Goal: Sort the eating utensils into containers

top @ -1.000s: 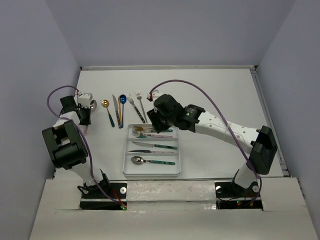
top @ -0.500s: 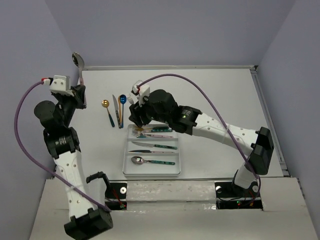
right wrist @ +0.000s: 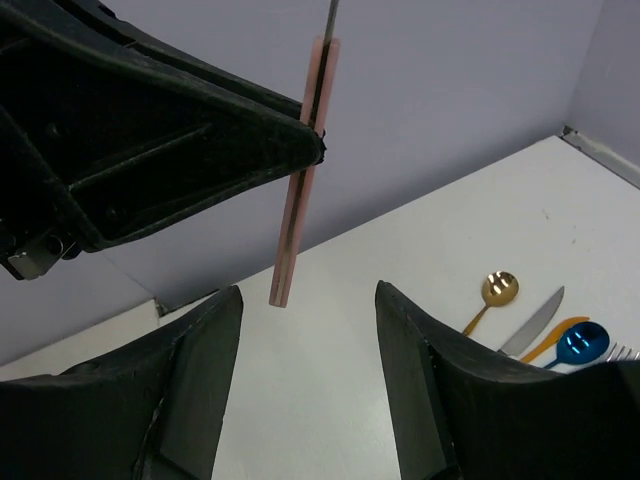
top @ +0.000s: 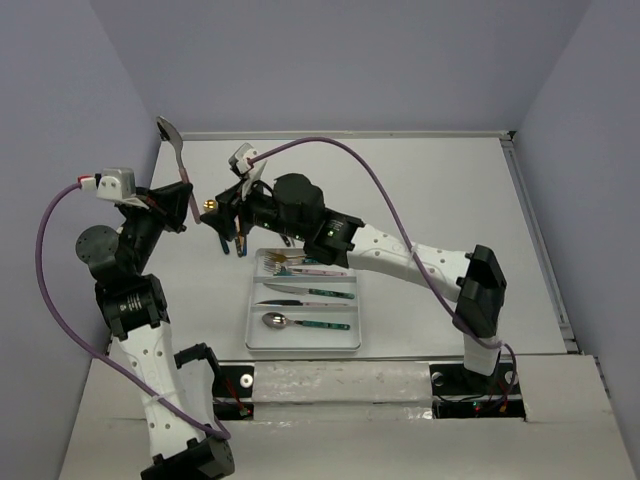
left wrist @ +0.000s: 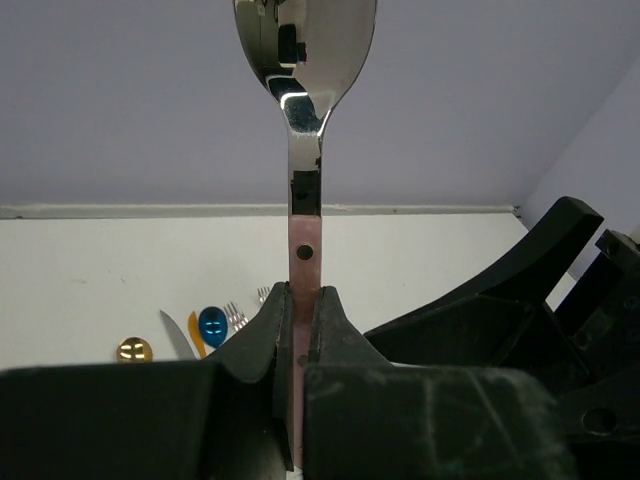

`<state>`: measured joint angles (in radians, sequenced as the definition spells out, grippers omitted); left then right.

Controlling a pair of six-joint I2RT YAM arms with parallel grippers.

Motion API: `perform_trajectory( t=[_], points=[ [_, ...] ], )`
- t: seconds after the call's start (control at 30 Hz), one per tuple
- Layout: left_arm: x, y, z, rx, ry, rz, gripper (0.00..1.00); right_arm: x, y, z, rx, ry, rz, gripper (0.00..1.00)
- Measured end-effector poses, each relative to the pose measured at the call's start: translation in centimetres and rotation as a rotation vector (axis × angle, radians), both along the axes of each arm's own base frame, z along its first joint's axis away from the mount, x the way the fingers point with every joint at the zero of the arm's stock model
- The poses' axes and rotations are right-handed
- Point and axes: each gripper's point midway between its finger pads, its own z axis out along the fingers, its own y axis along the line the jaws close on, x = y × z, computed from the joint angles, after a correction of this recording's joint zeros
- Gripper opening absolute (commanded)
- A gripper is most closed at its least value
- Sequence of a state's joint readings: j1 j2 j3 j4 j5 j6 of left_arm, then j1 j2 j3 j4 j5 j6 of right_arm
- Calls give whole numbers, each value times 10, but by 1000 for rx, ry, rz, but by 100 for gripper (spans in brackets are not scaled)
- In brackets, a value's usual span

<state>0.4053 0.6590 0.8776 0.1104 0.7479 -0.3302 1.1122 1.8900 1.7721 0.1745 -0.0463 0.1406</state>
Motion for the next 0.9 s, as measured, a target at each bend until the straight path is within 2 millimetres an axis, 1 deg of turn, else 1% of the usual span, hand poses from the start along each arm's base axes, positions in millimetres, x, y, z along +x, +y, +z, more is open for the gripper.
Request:
perform_trajectory(
  t=[0.13,0.27,0.37,0.4,0.47,0.5,0.53,0.67,0.7,0.9],
  points=[
    [3,1,-9,-27,28,-2,0,-1,10,-9,3,17,27,59],
    [4,1,-12,-36,33,-5,0,-1,19,-9,19,37,43,58],
    [4,0,-13,-37,32,-8,0,2,26,-7,35,42,44,53],
    [4,0,-13,-37,31,-9,0,3,29,-5,44,43,45,44],
    [4,0,-15,-38,32,-9,0,5,33,-5,53,42,45,30],
    [4,0,-16,-39,34,-10,0,6,35,-5,55,44,45,17],
    [4,0,-17,-40,36,-11,0,7,36,-5,56,42,45,13],
    [4,1,-17,-37,32,-6,0,12,39,-6,63,50,31,5],
    [4,1,-17,-38,32,-5,0,13,39,-6,64,51,28,0],
    [5,1,-20,-43,32,-8,0,14,39,-8,57,55,20,0]
  ],
)
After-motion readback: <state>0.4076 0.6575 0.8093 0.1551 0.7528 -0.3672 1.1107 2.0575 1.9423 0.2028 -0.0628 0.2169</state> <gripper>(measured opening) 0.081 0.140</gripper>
